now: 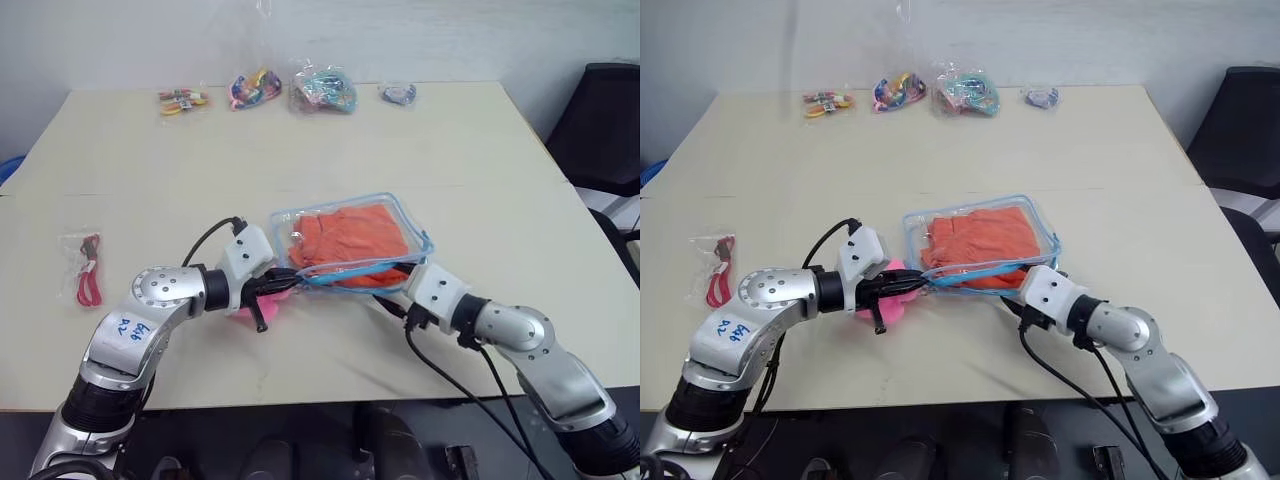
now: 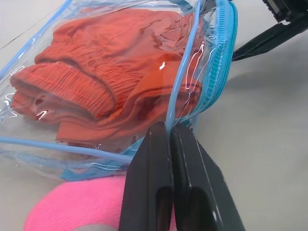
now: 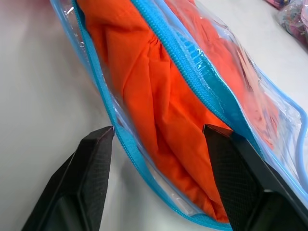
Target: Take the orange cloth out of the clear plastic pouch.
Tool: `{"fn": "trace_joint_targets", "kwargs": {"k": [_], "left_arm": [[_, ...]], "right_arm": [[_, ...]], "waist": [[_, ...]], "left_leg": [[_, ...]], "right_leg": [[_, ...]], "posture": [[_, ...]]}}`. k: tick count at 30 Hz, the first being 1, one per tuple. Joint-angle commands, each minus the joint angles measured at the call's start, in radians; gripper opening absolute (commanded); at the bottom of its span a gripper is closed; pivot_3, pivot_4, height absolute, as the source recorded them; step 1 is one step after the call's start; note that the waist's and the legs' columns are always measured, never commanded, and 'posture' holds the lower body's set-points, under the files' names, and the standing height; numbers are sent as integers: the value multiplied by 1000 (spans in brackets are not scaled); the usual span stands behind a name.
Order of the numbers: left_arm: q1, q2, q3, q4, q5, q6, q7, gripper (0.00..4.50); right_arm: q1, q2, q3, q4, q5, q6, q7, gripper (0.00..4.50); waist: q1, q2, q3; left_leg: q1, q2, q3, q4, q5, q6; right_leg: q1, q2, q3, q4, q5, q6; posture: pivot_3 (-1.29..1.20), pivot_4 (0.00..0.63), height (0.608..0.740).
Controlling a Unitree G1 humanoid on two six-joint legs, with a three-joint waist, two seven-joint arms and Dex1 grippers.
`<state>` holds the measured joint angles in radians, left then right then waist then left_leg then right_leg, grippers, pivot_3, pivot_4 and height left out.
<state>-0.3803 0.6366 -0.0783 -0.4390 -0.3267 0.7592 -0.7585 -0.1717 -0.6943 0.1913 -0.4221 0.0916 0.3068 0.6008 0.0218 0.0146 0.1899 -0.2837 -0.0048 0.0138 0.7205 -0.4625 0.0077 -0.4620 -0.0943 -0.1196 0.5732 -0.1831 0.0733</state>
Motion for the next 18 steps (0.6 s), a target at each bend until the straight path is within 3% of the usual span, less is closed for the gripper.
{"fn": "trace_joint_targets", "kwargs": {"k": [1, 6, 12, 15, 18], "left_arm": [[3, 14, 19, -47, -13, -25, -2, 0], [8, 18, 15, -41, -8, -38, -2, 0], [10, 17, 11, -39, -7, -49, -2, 0], [8, 18, 8, -33, -5, -56, -4, 0], [7, 19, 8, -30, -4, -62, -5, 0]], "right_arm": [[-4, 23, -25, -20, 22, -15, 24, 2160], [-3, 27, -28, -20, 1, -14, 33, 413], [-51, 45, 22, 49, -103, -62, 10, 413], [-73, 44, 41, 83, -167, -116, 4, 1013], [-84, 34, 57, 105, -230, -182, 0, 2020]], "waist": [[0, 0, 0], [0, 0, 0], [-1, 0, 0], [-1, 0, 0], [-1, 0, 0]], "left_leg": [[0, 0, 0, 0, 0, 0], [0, 0, 0, 0, 0, 0], [0, 0, 0, 0, 0, 0], [0, 0, 0, 0, 0, 0], [0, 0, 0, 0, 0, 0]], "right_leg": [[0, 0, 0, 0, 0, 0], [0, 0, 0, 0, 0, 0], [0, 0, 0, 0, 0, 0], [0, 0, 0, 0, 0, 0], [0, 0, 0, 0, 0, 0]], "posture": [[0, 150, 740], [0, 150, 740], [0, 150, 740], [0, 150, 740], [0, 150, 740]]}}
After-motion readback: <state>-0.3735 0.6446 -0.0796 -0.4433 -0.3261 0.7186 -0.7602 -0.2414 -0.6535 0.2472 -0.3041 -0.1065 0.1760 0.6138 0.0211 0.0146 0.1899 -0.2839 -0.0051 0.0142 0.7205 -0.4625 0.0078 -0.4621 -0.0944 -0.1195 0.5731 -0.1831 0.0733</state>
